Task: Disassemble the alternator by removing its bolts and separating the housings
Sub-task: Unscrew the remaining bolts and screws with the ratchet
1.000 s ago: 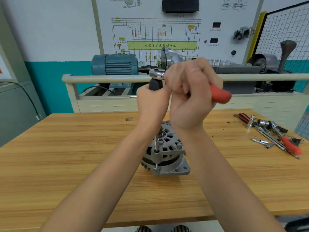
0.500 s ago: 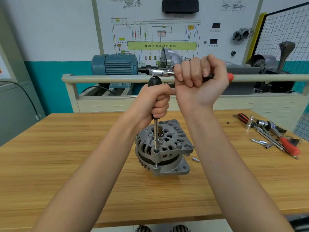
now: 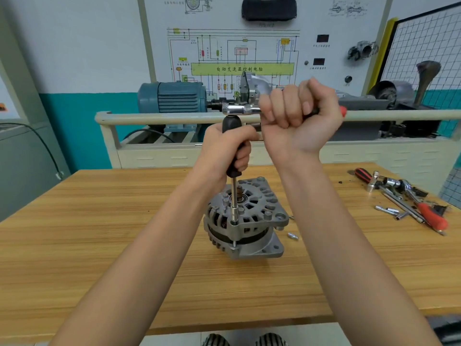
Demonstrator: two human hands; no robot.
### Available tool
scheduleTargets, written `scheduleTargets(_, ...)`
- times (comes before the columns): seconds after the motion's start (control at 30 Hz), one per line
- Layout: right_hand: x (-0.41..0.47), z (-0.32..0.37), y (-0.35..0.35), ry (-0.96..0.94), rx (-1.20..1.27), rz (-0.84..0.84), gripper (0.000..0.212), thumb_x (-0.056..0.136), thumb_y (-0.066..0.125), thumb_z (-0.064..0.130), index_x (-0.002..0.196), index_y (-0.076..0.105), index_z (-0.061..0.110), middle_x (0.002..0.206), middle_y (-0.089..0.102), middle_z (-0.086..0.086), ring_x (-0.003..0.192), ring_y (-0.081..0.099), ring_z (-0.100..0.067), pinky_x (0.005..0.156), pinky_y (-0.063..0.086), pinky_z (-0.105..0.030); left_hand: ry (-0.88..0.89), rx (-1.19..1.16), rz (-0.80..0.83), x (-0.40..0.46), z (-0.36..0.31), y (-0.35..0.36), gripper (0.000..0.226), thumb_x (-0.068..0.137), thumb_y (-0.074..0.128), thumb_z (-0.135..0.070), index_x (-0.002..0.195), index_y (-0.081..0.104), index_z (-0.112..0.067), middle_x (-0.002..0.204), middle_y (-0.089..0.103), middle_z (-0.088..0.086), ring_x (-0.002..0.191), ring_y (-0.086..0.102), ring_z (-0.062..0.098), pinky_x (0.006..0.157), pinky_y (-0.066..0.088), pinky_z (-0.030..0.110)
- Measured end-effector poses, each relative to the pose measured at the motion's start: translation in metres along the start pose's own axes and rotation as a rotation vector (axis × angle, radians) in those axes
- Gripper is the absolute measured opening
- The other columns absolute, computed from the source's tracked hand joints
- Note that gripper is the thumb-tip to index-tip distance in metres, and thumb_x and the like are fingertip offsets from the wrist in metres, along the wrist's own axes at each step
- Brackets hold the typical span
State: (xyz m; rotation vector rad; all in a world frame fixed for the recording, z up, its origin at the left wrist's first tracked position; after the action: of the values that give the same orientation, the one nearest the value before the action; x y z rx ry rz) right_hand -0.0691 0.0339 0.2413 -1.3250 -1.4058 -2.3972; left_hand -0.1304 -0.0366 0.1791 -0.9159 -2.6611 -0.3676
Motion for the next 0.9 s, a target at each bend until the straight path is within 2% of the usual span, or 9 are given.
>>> scheduleTargets(0.1, 0.007, -0.014, -0.025, 0.136, 0.291, -0.146, 0.04, 0.08, 0.039, 0.016, 0.04, 0.035, 0.012, 0.033, 0.019, 0.002, 0.041, 0.008, -0.012, 0.044, 0.019, -0.02, -0.078, -0.041, 0.322, -0.004, 0.003, 0.024, 0.033, 0.076, 0.055, -0.012, 0.047, 0.042, -0.018, 0.037, 0.029, -0.005, 0.031, 0.023, 0.009, 0.037, 0.021, 0.018)
scheduleTargets(0.23, 0.005, -0.014, -0.024, 0.117, 0.283, -0.141, 0.039, 0.081, 0.04, 0.015, 0.041, 0.037, 0.013, 0.032, 0.025, 0.001, 0.039, 0.01, -0.012, 0.042, 0.022, -0.022, -0.121, -0.079, 0.385, -0.005, 0.006, 0.029, 0.042, 0.078, 0.052, -0.011, 0.042, 0.034, -0.02, 0.033, 0.024, -0.008, 0.026, 0.018, 0.005, 0.035, 0.015, 0.014)
scheduleTargets(0.3, 0.0, -0.008, -0.013, 0.06, 0.171, -0.087, 0.04, 0.081, 0.039, 0.015, 0.042, 0.038, 0.015, 0.033, 0.026, 0.002, 0.037, 0.014, -0.013, 0.043, 0.025, -0.023, -0.114, -0.078, 0.272, -0.002, 0.007, 0.019, 0.045, 0.078, 0.053, -0.008, 0.042, 0.029, -0.021, 0.034, 0.021, -0.008, 0.027, 0.015, 0.006, 0.034, 0.015, 0.012)
scheduleTargets(0.4, -0.011, 0.0, 0.009, -0.077, -0.083, 0.032, 0.044, 0.088, 0.035, 0.01, 0.044, 0.037, 0.017, 0.036, 0.026, 0.005, 0.039, 0.017, -0.013, 0.046, 0.027, -0.026, -0.036, -0.009, -0.053, 0.001, 0.004, -0.003, 0.05, 0.083, 0.052, 0.0, 0.047, 0.027, -0.023, 0.037, 0.02, -0.007, 0.03, 0.013, 0.009, 0.037, 0.016, 0.012)
scheduleTargets(0.5, -0.03, 0.006, 0.037, -0.292, -0.351, 0.169, 0.034, 0.084, 0.038, 0.002, 0.056, 0.039, 0.021, 0.04, 0.03, 0.005, 0.039, 0.025, -0.011, 0.049, 0.023, -0.031, 0.073, 0.053, -0.359, -0.006, -0.004, -0.02, 0.043, 0.08, 0.055, 0.002, 0.054, 0.027, -0.019, 0.045, 0.023, -0.002, 0.041, 0.017, 0.013, 0.042, 0.016, 0.018)
scheduleTargets(0.6, -0.048, 0.01, 0.056, -0.5, -0.622, 0.235, 0.023, 0.081, 0.045, 0.007, 0.066, 0.041, 0.024, 0.054, 0.037, 0.008, 0.045, 0.027, -0.01, 0.048, 0.02, -0.033, 0.148, 0.14, -0.463, -0.011, -0.01, -0.023, 0.039, 0.081, 0.056, 0.001, 0.059, 0.029, -0.016, 0.058, 0.024, 0.003, 0.054, 0.018, 0.013, 0.045, 0.017, 0.025)
scheduleTargets(0.7, -0.041, 0.011, 0.05, -0.458, -0.536, 0.226, 0.029, 0.079, 0.045, 0.004, 0.059, 0.041, 0.024, 0.047, 0.034, 0.009, 0.042, 0.025, -0.009, 0.048, 0.018, -0.033, 0.122, 0.096, -0.36, -0.008, -0.006, -0.018, 0.039, 0.081, 0.057, 0.001, 0.058, 0.03, -0.015, 0.051, 0.027, 0.0, 0.045, 0.02, 0.012, 0.042, 0.019, 0.019)
scheduleTargets(0.8, -0.015, 0.006, 0.023, -0.171, -0.208, 0.114, 0.043, 0.083, 0.039, 0.007, 0.041, 0.038, 0.018, 0.035, 0.027, 0.006, 0.038, 0.016, -0.011, 0.046, 0.02, -0.027, 0.078, -0.002, -0.147, -0.003, -0.002, -0.009, 0.044, 0.081, 0.055, 0.005, 0.054, 0.03, -0.019, 0.04, 0.026, -0.007, 0.035, 0.019, 0.009, 0.037, 0.019, 0.016)
scheduleTargets(0.9, 0.001, -0.007, -0.01, 0.072, 0.123, -0.074, 0.042, 0.08, 0.038, 0.014, 0.039, 0.036, 0.015, 0.031, 0.024, 0.003, 0.04, 0.009, -0.013, 0.044, 0.021, -0.021, 0.029, -0.086, 0.114, -0.003, 0.0, 0.007, 0.038, 0.079, 0.057, -0.003, 0.05, 0.037, -0.018, 0.038, 0.028, -0.006, 0.032, 0.02, 0.008, 0.036, 0.02, 0.016)
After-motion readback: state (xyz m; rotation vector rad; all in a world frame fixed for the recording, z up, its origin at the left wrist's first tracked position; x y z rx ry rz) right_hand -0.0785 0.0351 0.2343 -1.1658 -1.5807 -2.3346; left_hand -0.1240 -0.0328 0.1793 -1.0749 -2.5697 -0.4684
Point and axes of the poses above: each hand's wrist, its own x-axis towards the middle knuckle, its own y-axis out of the palm, z = x × y, the point moved 10 cm from there along x, towards the middle knuckle
